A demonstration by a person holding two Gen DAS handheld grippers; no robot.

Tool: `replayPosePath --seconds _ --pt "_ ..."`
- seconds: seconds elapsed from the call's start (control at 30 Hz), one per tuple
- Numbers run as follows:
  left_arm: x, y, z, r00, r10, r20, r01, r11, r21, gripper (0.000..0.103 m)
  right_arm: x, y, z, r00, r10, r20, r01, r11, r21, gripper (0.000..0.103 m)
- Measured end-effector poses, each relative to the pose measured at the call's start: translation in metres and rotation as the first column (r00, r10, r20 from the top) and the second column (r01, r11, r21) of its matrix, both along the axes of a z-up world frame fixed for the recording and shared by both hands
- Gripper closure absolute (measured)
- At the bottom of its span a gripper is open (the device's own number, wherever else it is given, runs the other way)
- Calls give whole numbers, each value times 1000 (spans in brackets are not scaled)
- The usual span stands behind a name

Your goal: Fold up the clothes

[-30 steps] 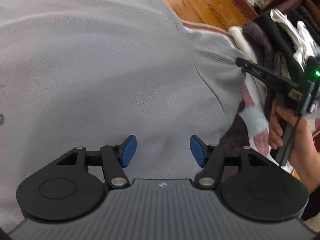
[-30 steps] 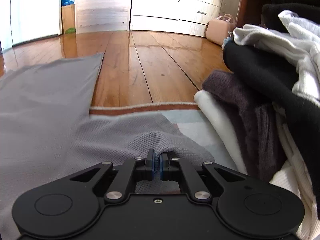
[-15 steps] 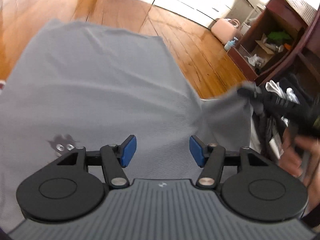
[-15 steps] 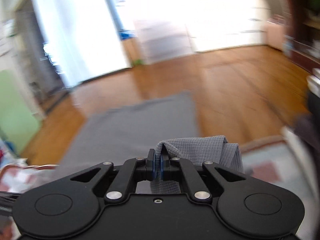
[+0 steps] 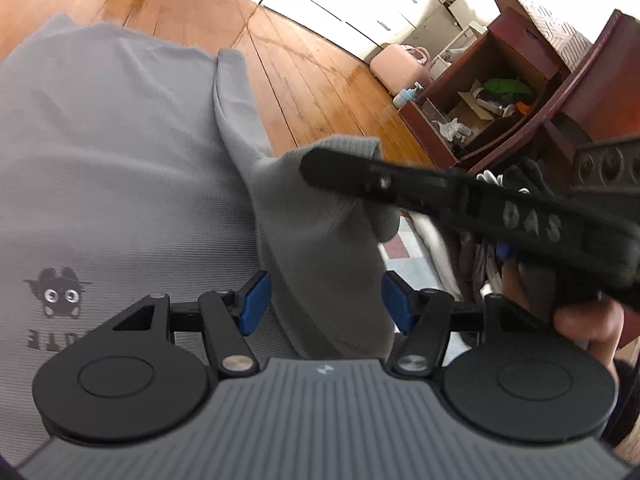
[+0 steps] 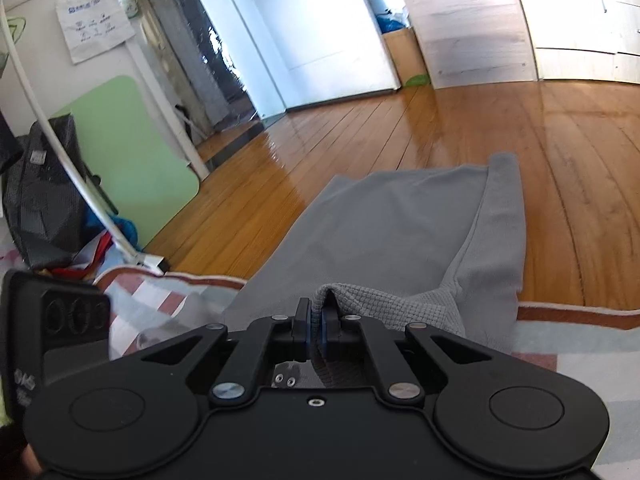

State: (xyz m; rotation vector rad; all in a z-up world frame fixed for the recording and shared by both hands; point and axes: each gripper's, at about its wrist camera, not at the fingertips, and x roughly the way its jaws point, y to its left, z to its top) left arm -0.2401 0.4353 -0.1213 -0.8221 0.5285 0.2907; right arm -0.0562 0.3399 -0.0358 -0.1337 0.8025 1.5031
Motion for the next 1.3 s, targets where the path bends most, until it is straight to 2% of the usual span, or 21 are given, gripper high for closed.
replayPosePath --seconds 0.17,0.3,0.43,0.47,0.5,0.53,0.57,0.6,0.63,0.7,0.73,0.9,1.0,1.03,1.17,1.23,1.27,1.3 --pt "1 5 -4 1000 14 27 -13 999 -39 39 -12 -3 -3 1000 24 9 -24 1000 -14 98" --pt "-1 1 -3 1000 15 20 -15 1000 -13 39 -13 -1 -2 999 47 -15 -47 999 -18 97" --pt "1 2 -5 998 58 -10 -58 998 16 39 -15 -2 -4 993 92 -67 -93 996 -8 96" --pt "1 3 -6 997 73 -18 -72 997 25 42 -16 -3 -4 991 103 -83 -104 995 -2 96" --pt "2 3 -6 996 87 -24 -86 995 46 70 -16 -4 -5 989 113 -97 -113 994 4 96" --pt "3 2 -5 995 88 -57 -83 993 78 92 -15 -7 -5 988 110 -105 -110 994 7 93" --pt "5 2 -4 992 89 -91 -79 991 109 99 -14 -10 -6 991 85 -107 -86 996 0 91" --pt "8 1 -4 986 97 -133 -77 986 150 99 -10 -16 -8 994 36 -104 -37 999 -12 88" --pt "8 0 -3 981 116 -153 -87 979 183 99 -6 -23 -10 995 -11 -103 9 1000 -18 73" --pt "7 1 -5 973 148 -175 -112 974 199 99 1 -45 -20 994 -86 -73 84 996 -27 57" --pt "3 2 -2 973 156 -170 -120 971 204 99 4 -55 -25 992 -114 -58 113 993 -34 56" --pt "-14 7 12 971 197 -138 -162 959 231 99 -10 -84 -55 1000 -11 15 13 985 -173 53" --pt "-25 9 20 968 221 -118 -187 951 246 99 -19 -102 -73 997 54 48 -40 966 -254 29" --pt "-28 10 23 967 229 -111 -196 948 251 99 -20 -103 -75 997 59 46 -45 965 -258 26" --pt "-43 14 34 962 260 -84 -229 935 270 100 -29 -92 -87 985 54 164 2 945 -328 27" --pt "-50 15 40 959 275 -70 -246 928 279 99 -30 -88 -93 974 44 224 36 938 -344 49" --pt "-62 23 37 955 281 -96 -247 931 269 99 -30 -85 -95 969 40 244 49 936 -350 49" --pt "-75 30 33 950 287 -126 -248 934 257 99 -29 -85 -95 977 41 210 34 938 -344 49"
